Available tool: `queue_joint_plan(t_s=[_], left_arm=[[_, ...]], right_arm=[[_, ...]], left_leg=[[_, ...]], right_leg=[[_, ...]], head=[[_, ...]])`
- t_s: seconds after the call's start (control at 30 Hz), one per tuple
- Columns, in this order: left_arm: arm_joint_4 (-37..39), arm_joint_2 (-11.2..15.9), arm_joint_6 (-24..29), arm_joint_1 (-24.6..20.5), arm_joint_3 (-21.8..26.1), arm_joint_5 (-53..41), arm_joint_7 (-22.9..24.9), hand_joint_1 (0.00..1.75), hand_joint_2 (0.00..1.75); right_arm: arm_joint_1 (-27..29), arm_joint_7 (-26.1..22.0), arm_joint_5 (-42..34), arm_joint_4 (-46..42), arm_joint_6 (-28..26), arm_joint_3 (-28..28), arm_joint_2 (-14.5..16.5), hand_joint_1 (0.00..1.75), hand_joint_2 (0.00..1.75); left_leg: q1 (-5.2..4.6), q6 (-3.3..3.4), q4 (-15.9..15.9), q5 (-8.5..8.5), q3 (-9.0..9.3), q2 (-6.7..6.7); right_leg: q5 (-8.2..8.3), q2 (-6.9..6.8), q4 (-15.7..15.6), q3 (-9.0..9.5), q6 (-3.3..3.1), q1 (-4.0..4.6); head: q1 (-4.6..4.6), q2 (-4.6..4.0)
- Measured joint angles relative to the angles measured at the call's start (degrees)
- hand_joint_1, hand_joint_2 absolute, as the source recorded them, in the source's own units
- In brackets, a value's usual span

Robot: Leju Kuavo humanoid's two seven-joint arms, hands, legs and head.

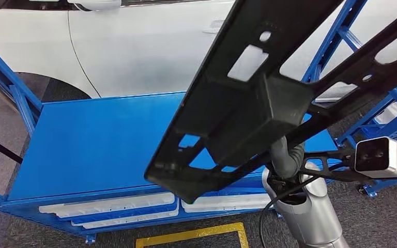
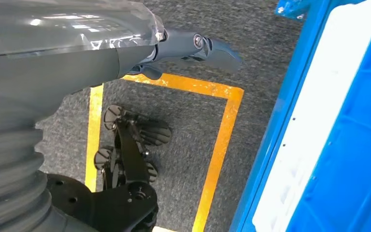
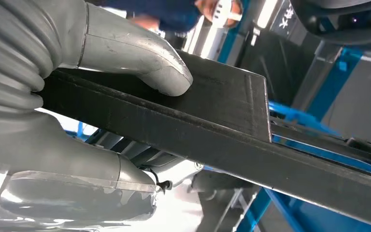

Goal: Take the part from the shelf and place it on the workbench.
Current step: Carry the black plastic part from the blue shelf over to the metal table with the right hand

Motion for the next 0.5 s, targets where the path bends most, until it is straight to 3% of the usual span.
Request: queue_joint_plan(t_s=[0.03,0.07,0.1,0.13,0.17,0.2,0.23,0.27,0.3,0.4,0.43,0.5], left_arm=[[0.0,0.02,-0.01,0.01,0.15,0.01,0.05,0.0,1.75],[0.0,0.04,-0.03,0.01,0.36,0.03,0.22,0.0,1.75],[0.0,0.14,0.24,0.04,0.61,0.03,1.02,0.0,1.75],[0.0,0.27,0.75,0.07,0.87,-0.02,2.13,0.0,1.75],[0.0,0.42,1.39,0.08,1.03,-0.13,3.34,0.0,1.75],[-0.01,0.61,2.13,0.07,1.12,-0.32,4.54,0.0,1.75],[-0.01,0.74,2.62,0.0,1.16,-0.54,5.24,0.0,1.75],[-0.03,0.88,2.87,-0.08,1.17,-0.71,5.67,0.0,1.75],[-0.04,1.03,3.03,-0.12,1.18,-0.91,6.11,0.0,1.75],[-0.07,1.45,3.4,-0.03,1.24,-1.17,7.56,0.0,1.75],[-0.07,1.56,3.61,-0.04,1.28,-1.15,8.09,0.0,1.75],[-0.08,1.74,4.04,-0.1,1.43,-1.1,9.09,0.0,1.75]], right_arm=[[0.13,0.05,-0.1,0.02,0.12,0.01,-0.04,1.75,1.75],[0.35,0.19,-0.19,0.07,0.37,0.02,-0.08,1.75,1.75],[1.47,0.26,0.46,0.22,0.68,0.16,-0.14,1.75,1.75],[3.04,-0.08,1.64,0.48,0.78,0.39,-0.22,1.75,1.75],[4.69,-0.72,3.11,0.76,0.61,0.62,-0.29,1.75,1.75],[6.35,-1.66,4.71,1.08,0.16,0.87,-0.37,1.75,1.75],[7.21,-2.7,5.66,1.31,-0.47,0.99,-0.47,1.75,1.75],[7.74,-3.62,6.24,1.51,-1.04,1.02,-0.62,1.75,1.75],[8.33,-4.63,6.75,1.71,-1.45,1.07,-0.81,1.75,1.75],[10.59,-7.88,8.13,2.19,-1.98,1.18,-1.72,1.75,1.75],[11.31,-8.89,8.46,2.25,-2.03,1.2,-2.07,1.75,1.75],[12.45,-10.66,8.84,2.28,-2.09,1.22,-2.84,1.75,1.75]], left_leg=[[-0.01,-0.17,0.2,-0.31,-0.13,0.05],[-0.02,-0.36,1.6,-1.68,-0.66,0.16],[-0.03,-0.63,5.88,-4.53,-1.88,0.29],[-0.04,-0.83,8.55,-6.73,-1.95,0.41],[-0.05,-0.83,9.54,-8.15,-0.92,0.49],[-0.05,-0.73,8.07,-8.33,1.36,0.51],[-0.19,-0.49,3.55,-7.1,4.29,0.51],[-0.33,-0.22,0.63,-6.41,6.01,0.47],[-0.49,0.09,-0.78,-6.09,6.71,0.41],[-0.55,1.04,-1.16,-4.76,6.01,0.44],[-0.41,1.4,-1.32,-4.09,5.61,0.58],[-0.18,1.94,-1.53,-2.69,4.41,0.93]], right_leg=[[0.29,-0.09,-0.27,-0.04,-0.29,-0.16],[0.71,-0.2,-0.55,-0.22,-0.72,-0.31],[1.46,-0.34,-0.81,-0.87,-1.17,-0.38],[2.37,-0.48,-1.02,-1.74,-1.55,-0.45],[3.09,-0.51,-0.9,-2.7,-1.62,-0.36],[3.76,-0.53,-0.69,-3.59,-1.49,-0.27],[4.15,-0.5,-0.47,-4.06,-1.24,-0.17],[4.45,-0.5,-0.33,-4.3,-0.93,-0.12],[4.8,-0.52,-0.28,-4.42,-0.61,-0.09],[5.74,-0.44,-0.63,-4.66,0.38,-0.2],[4.88,-0.31,-0.12,-5.05,0.71,-0.27],[0.11,-0.09,4.26,-6.67,1.38,-0.57]], head=[[0.0,0.0],[-0.01,0.0],[-0.01,0.0],[-0.02,0.0],[-0.02,0.0],[-0.02,0.0],[-0.02,0.0],[-0.02,0.0],[-0.01,0.0],[0.0,0.0],[0.0,0.0],[0.0,0.0]])
